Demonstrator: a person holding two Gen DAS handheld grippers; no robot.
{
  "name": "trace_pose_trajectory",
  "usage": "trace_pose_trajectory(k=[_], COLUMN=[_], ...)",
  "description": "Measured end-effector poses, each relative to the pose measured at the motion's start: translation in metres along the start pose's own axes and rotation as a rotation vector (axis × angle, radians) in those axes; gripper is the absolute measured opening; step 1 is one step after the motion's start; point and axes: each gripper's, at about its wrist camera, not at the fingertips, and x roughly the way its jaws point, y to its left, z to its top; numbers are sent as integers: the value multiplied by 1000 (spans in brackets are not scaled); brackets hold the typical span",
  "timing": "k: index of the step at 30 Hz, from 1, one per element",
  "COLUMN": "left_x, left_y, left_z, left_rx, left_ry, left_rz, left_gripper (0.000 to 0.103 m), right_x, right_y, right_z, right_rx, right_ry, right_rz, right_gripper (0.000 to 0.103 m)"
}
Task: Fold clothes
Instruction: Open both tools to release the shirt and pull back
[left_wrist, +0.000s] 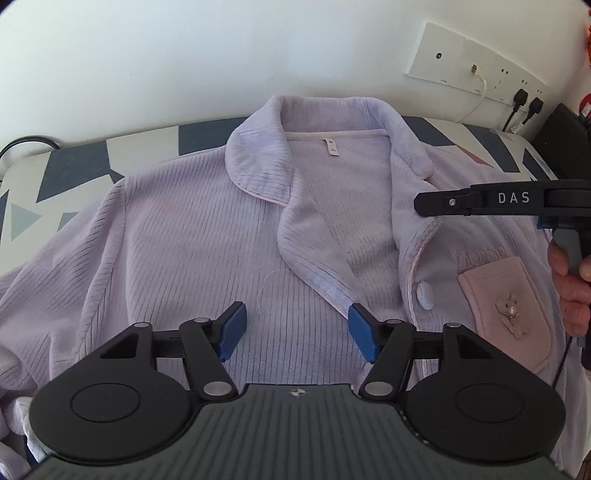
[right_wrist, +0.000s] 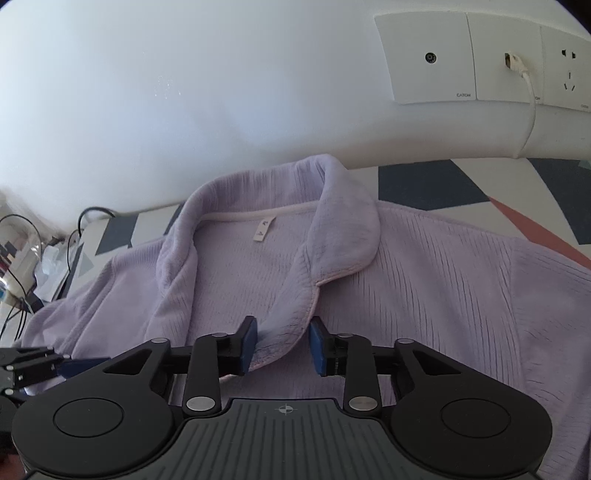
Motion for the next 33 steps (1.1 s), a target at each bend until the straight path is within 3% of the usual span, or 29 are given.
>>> trace_pose_trajectory(k=[1, 6, 9, 11, 13, 16, 22, 29, 33], left_x=[0, -6, -13, -18, -25, -34, -49, -52, -56], left_y=[0, 5, 7, 8, 10, 13, 31, 61, 60], left_z=[0, -1, -8, -14, -21, -32, -60, -87, -92], left_rx=[-10, -75, -92, -104, -121, -120, -149, -212, -216], left_ry=[0, 2, -8, -13, -13, -18, 0, 62, 63], left_rz=[2, -4, 20, 32, 26, 36, 46, 13, -3], left_gripper=[66, 69, 73, 74, 76, 80, 81, 82, 83], right_x=[0, 7, 10, 3, -9, -27, -62, -123, -148], right_y=[-1, 0, 5, 11, 19, 31, 50, 43, 39], right_z=[2, 9, 6, -1, -10, -23, -57, -90, -119], right_rx=[23, 67, 42, 12, -15, -57, -61, 54, 114], right_ry=[-6, -4, 2, -14, -36, -64, -40, -78, -87], right_rz=[10, 23, -48, -88, -124, -179, -278, -368, -425], right_gripper=[14, 16, 37, 38, 59, 74, 80, 85, 86])
